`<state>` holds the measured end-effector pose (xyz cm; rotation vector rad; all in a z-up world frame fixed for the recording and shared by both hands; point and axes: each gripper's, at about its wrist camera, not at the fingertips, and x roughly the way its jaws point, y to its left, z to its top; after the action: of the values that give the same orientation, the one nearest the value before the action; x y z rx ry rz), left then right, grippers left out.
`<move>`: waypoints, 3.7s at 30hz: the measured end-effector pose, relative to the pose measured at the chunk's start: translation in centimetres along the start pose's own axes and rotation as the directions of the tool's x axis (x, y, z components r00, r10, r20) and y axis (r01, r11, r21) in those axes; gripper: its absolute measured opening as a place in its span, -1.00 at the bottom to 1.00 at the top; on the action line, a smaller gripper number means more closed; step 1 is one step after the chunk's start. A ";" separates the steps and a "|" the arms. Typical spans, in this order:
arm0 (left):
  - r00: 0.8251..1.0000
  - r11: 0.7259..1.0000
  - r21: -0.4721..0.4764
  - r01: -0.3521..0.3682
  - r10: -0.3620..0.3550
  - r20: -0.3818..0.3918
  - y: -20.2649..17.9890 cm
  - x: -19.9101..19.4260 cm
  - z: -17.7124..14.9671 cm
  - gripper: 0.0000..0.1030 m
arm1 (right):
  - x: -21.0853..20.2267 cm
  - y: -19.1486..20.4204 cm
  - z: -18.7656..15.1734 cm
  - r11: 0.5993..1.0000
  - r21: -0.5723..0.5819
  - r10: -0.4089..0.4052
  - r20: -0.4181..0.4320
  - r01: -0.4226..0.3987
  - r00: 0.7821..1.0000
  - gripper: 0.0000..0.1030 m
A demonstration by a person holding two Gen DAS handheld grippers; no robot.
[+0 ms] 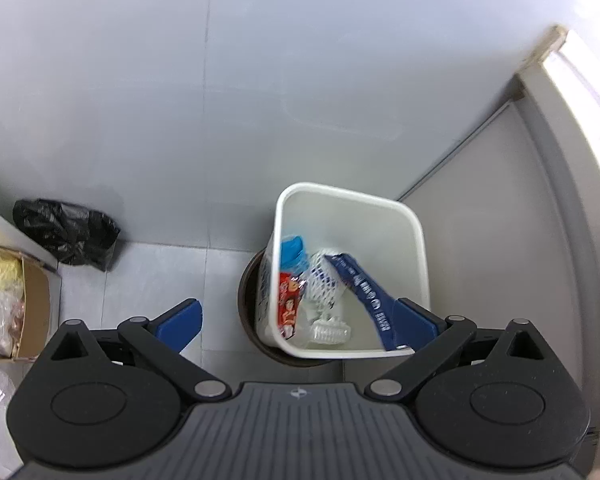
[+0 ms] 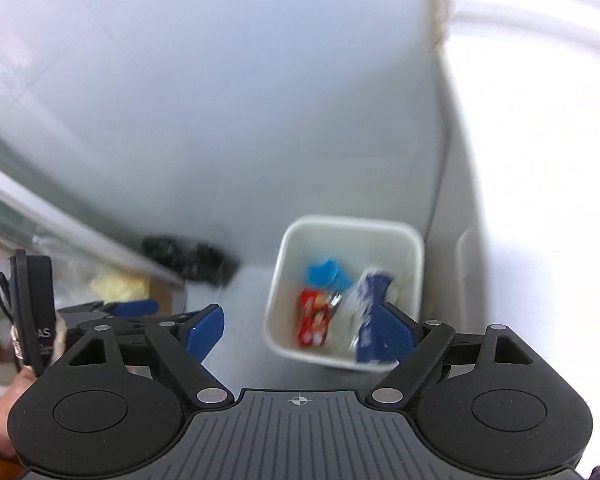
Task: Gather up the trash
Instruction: 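Move both open tools back to the cluttered counter, then grasp the clear plastic tray with the left gripper while the right grasps the clear plastic bag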
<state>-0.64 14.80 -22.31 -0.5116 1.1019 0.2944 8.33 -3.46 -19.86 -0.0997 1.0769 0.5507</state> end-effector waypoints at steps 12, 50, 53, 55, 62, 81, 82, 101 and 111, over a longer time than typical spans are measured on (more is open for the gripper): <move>0.993 0.988 0.134 0.079 -0.090 0.081 -6.0 -3.4 1.7 0.97 | -6.6 -5.2 -2.2 0.972 0.067 -0.234 0.255 0.225 0.938 0.87; 0.881 0.667 0.683 0.298 -0.467 0.072 -41.4 -1.1 11.2 0.59 | -17.6 -29.3 -3.7 0.763 0.445 -0.634 0.373 0.470 0.677 0.89; 0.863 0.633 0.706 0.317 -0.501 0.061 -43.3 -0.6 11.5 0.55 | -17.3 -30.5 -3.4 0.757 0.457 -0.639 0.371 0.467 0.674 0.89; 0.858 0.613 0.721 0.325 -0.512 0.049 -44.8 -0.1 11.4 0.55 | -17.1 -31.3 -3.2 0.752 0.470 -0.642 0.366 0.461 0.674 0.89; 0.856 0.606 0.700 0.377 -0.517 -0.013 -48.7 2.7 11.3 0.70 | -16.1 -33.8 -2.4 0.741 0.528 -0.638 0.360 0.415 0.681 0.89; 0.886 0.523 0.819 0.236 -0.462 0.040 -52.2 6.2 9.9 0.46 | -15.2 -37.5 -1.7 0.710 0.627 -0.628 0.356 0.322 0.692 0.85; 0.885 0.521 0.820 0.237 -0.463 0.038 -52.2 6.2 9.9 0.47 | -15.1 -37.7 -1.6 0.705 0.633 -0.631 0.354 0.320 0.690 0.84; 0.863 0.516 0.812 0.271 -0.504 0.032 -50.3 2.9 9.6 0.43 | -15.4 -36.9 -1.8 0.689 0.673 -0.621 0.357 0.269 0.698 -0.89; 0.845 0.529 0.798 0.289 -0.532 0.047 -48.0 -0.6 9.9 0.37 | -18.2 -33.9 -1.6 0.710 0.642 -0.631 0.397 0.289 0.667 -0.89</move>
<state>29.32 -20.61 -6.40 0.0689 0.6801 -0.5324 16.64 -40.08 -11.29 0.2667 0.4946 -0.2350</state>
